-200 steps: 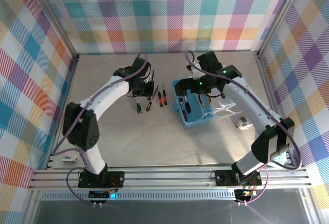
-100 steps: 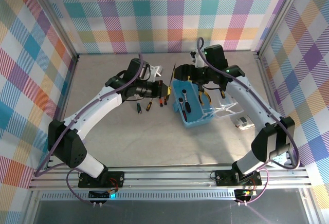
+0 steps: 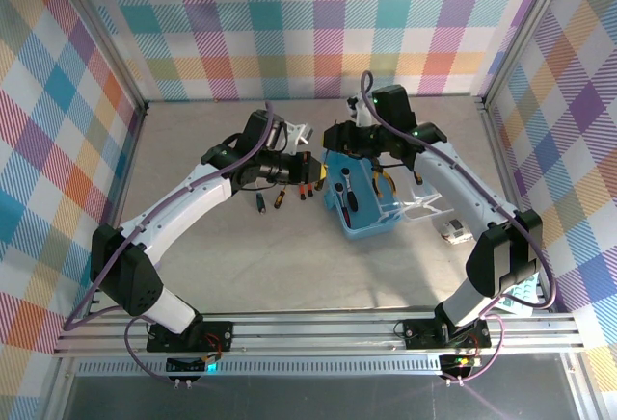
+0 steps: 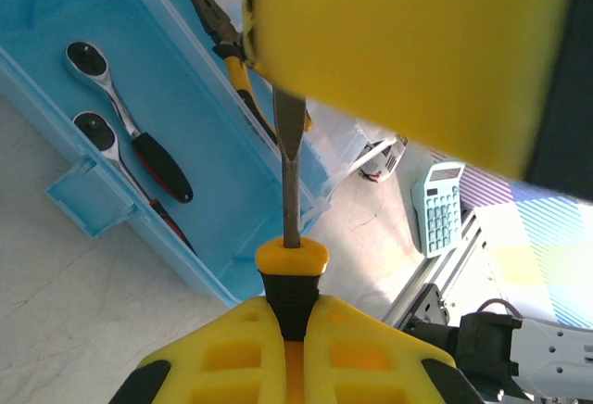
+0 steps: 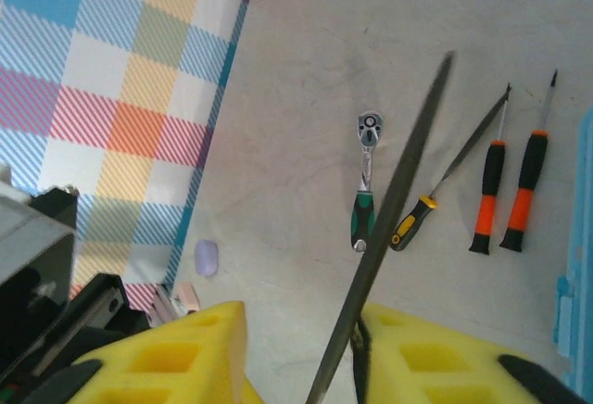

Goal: Pack the tool kit

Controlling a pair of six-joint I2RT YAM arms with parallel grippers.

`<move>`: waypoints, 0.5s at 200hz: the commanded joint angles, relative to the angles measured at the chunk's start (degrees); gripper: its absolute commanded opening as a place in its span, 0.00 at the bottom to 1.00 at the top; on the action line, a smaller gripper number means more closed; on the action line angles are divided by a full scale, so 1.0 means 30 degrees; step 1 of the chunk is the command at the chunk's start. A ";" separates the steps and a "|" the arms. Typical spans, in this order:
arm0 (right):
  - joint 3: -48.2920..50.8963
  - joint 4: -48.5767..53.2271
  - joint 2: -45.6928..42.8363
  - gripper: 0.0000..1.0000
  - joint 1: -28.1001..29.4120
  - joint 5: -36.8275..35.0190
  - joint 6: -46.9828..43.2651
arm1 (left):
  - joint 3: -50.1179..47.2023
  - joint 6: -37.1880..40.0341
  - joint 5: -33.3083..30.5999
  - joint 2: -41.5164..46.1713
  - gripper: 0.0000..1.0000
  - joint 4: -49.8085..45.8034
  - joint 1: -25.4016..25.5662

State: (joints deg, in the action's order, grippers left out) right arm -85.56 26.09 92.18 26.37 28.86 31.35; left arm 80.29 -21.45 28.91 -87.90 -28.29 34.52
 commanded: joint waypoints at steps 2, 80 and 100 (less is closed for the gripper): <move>0.0394 -0.0756 0.0209 0.21 0.0175 0.0460 0.0090 | 0.0715 -0.0085 0.0208 0.0032 0.00 0.0458 0.0343; 0.0599 0.0333 -0.1135 0.00 -0.0282 -0.0376 -0.0817 | 0.0885 0.0294 -0.0149 -0.0031 0.14 0.0134 0.0367; 0.0855 0.0963 -0.1802 0.00 -0.0898 -0.0493 -0.1342 | 0.1024 0.0751 -0.0789 0.0082 0.59 -0.0418 0.0357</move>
State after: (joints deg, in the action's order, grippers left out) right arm -84.25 25.82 90.52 25.80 28.12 31.16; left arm 80.88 -21.02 27.99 -88.12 -28.40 35.18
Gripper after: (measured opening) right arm 0.051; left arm 0.357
